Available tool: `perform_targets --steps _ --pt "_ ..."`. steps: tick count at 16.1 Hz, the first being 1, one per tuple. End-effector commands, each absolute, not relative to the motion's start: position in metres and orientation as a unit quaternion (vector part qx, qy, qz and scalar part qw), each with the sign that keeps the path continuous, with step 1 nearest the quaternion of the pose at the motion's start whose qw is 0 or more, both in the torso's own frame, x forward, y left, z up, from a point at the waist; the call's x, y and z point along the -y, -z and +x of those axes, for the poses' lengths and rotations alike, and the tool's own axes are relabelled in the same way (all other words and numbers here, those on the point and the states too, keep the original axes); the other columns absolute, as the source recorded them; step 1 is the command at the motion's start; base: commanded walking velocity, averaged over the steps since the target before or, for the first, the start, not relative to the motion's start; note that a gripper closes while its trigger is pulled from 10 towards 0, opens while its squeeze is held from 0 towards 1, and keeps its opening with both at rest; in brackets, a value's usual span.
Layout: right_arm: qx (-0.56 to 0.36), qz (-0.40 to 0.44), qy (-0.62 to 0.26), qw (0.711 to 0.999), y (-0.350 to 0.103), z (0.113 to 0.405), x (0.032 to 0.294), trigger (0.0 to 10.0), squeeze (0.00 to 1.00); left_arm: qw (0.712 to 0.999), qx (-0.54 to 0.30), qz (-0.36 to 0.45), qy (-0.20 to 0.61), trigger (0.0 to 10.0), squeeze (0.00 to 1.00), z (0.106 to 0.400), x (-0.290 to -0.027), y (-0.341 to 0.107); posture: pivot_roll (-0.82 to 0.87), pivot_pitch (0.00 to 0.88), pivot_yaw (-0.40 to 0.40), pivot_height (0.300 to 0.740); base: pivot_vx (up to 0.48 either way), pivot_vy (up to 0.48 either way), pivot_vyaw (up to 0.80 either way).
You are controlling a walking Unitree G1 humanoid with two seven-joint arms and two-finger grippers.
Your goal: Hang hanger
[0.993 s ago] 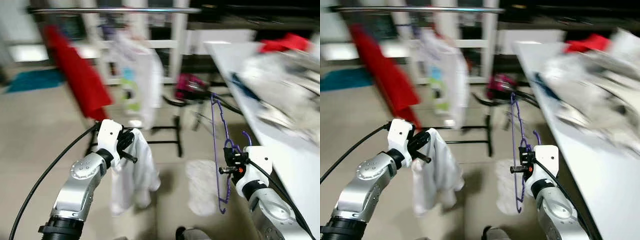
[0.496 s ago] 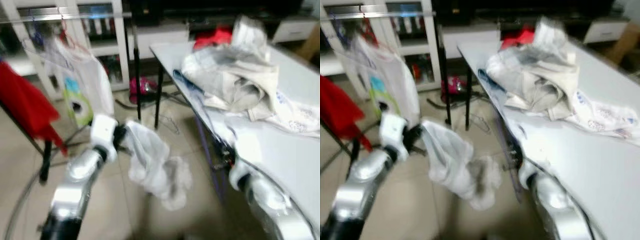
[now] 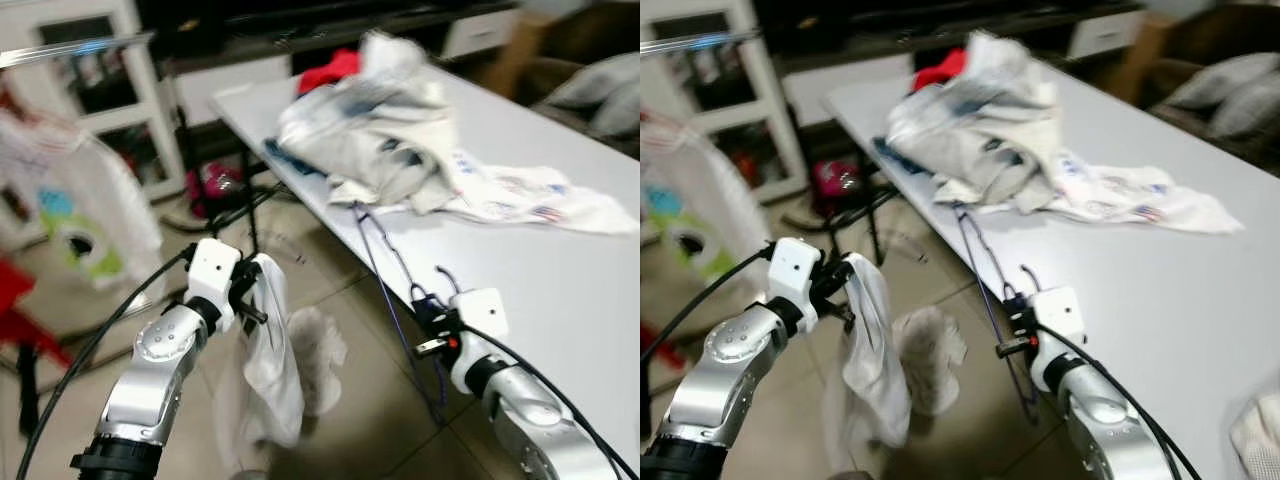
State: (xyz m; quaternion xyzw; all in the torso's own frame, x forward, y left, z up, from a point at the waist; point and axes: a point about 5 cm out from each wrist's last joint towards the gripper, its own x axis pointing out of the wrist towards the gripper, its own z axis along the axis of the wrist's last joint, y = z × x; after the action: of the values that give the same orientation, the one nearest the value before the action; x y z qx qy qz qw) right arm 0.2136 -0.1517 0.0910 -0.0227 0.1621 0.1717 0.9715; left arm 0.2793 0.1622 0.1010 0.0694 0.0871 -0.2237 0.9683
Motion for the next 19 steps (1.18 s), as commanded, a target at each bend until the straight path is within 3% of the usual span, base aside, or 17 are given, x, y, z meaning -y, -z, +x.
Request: perform_targets --steps 1,14,19 --pt "-0.157 -0.011 -0.174 0.972 -0.094 0.213 0.148 10.0 0.0 0.969 -0.074 0.084 0.221 10.0 0.0 0.285 -0.167 -0.11 -0.02 0.0 0.008 0.74 0.0 0.48 -0.8" --pt "-0.172 0.021 -0.108 0.979 -0.092 0.217 0.162 10.0 0.0 0.967 -0.067 0.086 0.229 10.0 0.0 0.292 -0.164 -0.115 -0.03 0.0 0.012 0.74 0.0 0.48 -0.8" --pt "-0.168 -0.014 -0.148 0.974 -0.101 0.213 0.166 10.0 0.0 0.966 -0.039 0.07 0.245 10.0 0.0 0.292 -0.158 -0.124 -0.03 0.0 0.021 0.74 0.0 -0.384 -0.8"
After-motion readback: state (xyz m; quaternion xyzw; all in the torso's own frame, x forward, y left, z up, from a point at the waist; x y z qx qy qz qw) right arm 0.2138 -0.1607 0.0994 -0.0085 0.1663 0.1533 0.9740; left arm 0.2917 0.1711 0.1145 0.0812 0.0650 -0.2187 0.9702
